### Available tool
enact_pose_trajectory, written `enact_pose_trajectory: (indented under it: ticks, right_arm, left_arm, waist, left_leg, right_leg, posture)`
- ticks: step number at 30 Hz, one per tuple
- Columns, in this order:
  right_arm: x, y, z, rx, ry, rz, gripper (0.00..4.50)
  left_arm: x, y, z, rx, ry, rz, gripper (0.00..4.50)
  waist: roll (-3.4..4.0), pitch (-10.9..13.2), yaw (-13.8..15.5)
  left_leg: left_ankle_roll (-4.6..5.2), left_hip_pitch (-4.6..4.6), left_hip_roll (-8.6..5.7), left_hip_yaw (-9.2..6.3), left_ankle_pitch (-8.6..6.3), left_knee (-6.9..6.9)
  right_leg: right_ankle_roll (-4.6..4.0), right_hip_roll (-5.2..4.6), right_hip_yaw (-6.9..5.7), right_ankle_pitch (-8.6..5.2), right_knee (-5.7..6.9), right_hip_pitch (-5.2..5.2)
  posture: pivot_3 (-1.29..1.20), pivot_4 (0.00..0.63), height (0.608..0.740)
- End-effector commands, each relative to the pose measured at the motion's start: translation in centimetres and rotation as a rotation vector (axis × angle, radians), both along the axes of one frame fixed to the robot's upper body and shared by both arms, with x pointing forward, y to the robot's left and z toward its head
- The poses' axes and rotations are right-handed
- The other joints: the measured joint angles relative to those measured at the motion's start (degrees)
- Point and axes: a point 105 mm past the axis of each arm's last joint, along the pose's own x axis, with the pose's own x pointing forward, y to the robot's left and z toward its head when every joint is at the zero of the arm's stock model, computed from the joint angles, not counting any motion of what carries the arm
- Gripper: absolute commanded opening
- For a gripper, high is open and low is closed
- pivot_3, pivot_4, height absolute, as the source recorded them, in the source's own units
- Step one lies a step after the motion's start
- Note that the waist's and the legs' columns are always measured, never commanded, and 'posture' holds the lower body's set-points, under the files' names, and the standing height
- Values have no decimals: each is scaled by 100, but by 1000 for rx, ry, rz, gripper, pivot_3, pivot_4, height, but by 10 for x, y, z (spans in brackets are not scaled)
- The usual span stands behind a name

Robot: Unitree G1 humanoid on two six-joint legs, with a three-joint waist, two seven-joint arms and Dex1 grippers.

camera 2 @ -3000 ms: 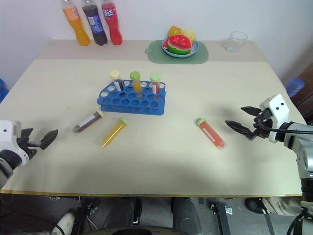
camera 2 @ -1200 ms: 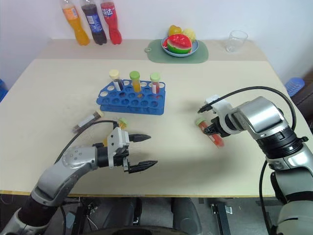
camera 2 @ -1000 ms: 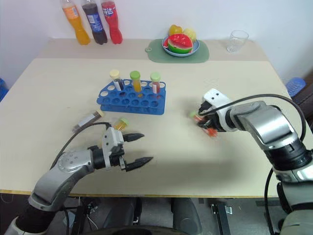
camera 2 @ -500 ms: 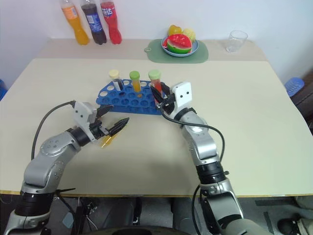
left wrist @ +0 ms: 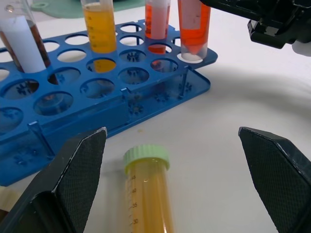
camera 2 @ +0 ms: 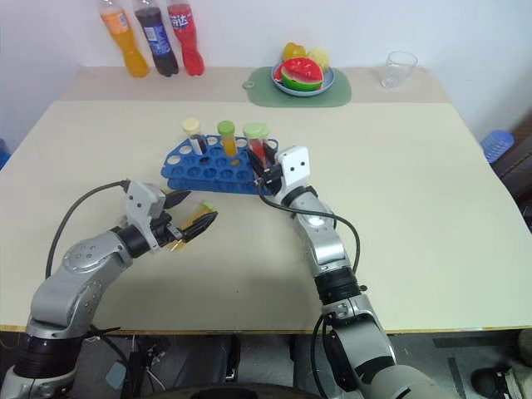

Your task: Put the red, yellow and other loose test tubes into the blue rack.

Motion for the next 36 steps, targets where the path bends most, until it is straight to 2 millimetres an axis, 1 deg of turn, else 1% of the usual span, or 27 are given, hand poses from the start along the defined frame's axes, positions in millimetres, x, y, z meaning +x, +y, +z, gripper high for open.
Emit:
enact_pose_trajectory:
  ticks: [1,8,13,15,17,18,20,22,25,28,30,31,34,36]
  right_arm:
    - [2,6,6,6,-27,-1,799]
    - [8,10,3,10,-19,-9,799]
    - [6,11,1,17,-13,15,799]
    - [2,11,4,23,-31,33,1826]
    - [0,9,11,27,-63,24,2664]
    - [-1,8,15,23,-83,14,3275]
    - [-3,3,23,10,-115,8,4211]
    - [-6,-3,31,2,-138,9,4211]
    - [-8,-16,39,-24,-156,6,4211]
    - [-16,-31,42,-116,-167,61,4211]
    - [-23,-35,41,-184,-155,133,4211]
    - [-28,-35,40,-214,-142,180,4211]
    - [-52,-32,32,-331,-113,346,4211]
    - [-71,-29,25,-396,-89,452,4211]
  left_arm:
    - [-2,1,13,4,-50,0,4500]
    - [-2,-2,12,1,-42,-3,4500]
    - [-3,0,11,2,-38,9,4500]
    - [-4,1,12,-8,-25,9,4500]
    - [-4,2,16,-25,-3,18,4500]
    - [-3,4,20,-12,-4,28,4500]
    - [1,7,29,26,1,66,4500]
    - [7,10,38,65,29,109,4500]
    - [6,9,45,155,133,102,4500]
    - [1,17,39,319,358,108,4500]
    - [0,25,33,450,473,135,4500]
    - [0,25,32,476,504,122,4500]
    - [6,25,28,508,596,92,4500]
    - [12,23,24,518,655,83,4500]
  waist:
    - [0,0,-9]
    - [0,0,-112]
    - [0,0,-123]
    - [0,0,-123]
    - [1,0,-122]
    - [1,0,-123]
    - [1,1,-117]
    - [1,1,-105]
    - [1,1,-121]
    - [1,1,-121]
    - [0,3,-127]
    - [0,3,-129]
    - [6,7,-130]
    - [7,7,-132]
  left_leg:
    - [0,0,0,0,0,0]
    - [-3,1,0,-1,2,0]
    - [-6,4,0,-3,4,0]
    - [-6,4,0,-3,3,0]
    - [-6,4,0,-4,3,0]
    - [-6,3,0,-6,3,0]
    - [-6,3,0,-12,3,0]
    - [-7,0,-1,-14,4,1]
    - [-7,-1,-2,-15,4,2]
    - [-6,1,-3,-16,3,-2]
    - [-5,3,-5,-14,3,-4]
    - [-5,4,-5,-14,3,-5]
    - [-5,8,-5,-12,3,-7]
    - [-5,10,-2,-12,3,-9]
  right_leg:
    - [0,0,0,0,0,0]
    - [0,-1,0,0,3,1]
    - [0,0,0,0,7,1]
    - [0,-1,1,0,7,2]
    - [0,-1,0,0,7,1]
    - [0,-1,0,0,7,1]
    - [0,-1,1,0,7,1]
    - [0,-1,-2,0,8,1]
    - [1,-1,-2,0,7,2]
    - [1,0,-1,0,4,2]
    - [2,2,0,-1,3,4]
    - [2,5,-1,-1,4,6]
    - [2,7,1,-1,4,6]
    - [1,11,2,-2,4,6]
  posture:
    - [0,150,734]
    - [0,150,734]
    - [0,150,734]
    - [0,150,734]
    - [0,150,734]
    - [0,150,734]
    - [0,150,734]
    - [0,150,734]
    - [0,150,734]
    - [0,150,734]
    - [0,150,734]
    - [0,150,734]
    - [0,150,734]
    - [0,150,734]
